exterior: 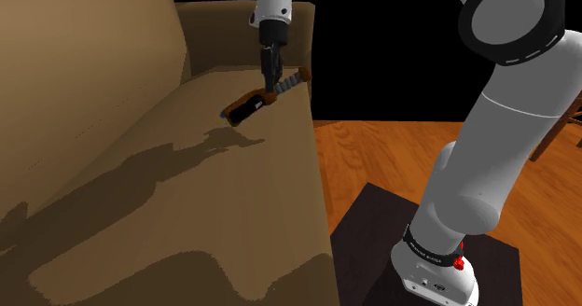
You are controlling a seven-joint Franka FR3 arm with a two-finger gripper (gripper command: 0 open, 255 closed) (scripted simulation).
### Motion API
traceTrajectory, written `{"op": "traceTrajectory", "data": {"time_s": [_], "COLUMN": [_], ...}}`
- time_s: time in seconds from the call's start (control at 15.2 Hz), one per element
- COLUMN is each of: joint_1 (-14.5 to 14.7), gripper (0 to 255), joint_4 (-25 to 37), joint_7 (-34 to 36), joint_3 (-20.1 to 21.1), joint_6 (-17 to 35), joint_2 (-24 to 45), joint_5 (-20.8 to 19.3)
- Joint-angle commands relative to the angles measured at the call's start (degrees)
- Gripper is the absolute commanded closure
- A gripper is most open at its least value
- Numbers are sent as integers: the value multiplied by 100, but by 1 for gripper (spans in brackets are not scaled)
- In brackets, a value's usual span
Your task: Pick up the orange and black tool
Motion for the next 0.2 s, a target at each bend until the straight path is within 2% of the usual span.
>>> {"op": "traceTrajectory", "data": {"time_s": [0.0, 0.13], "joint_1": [-2, -2], "gripper": [255, 255], "joint_4": [182, 197], "joint_7": [41, 44], "joint_3": [-5, -5], "joint_6": [-149, -161], "joint_2": [27, 30], "joint_5": [12, 12]}}
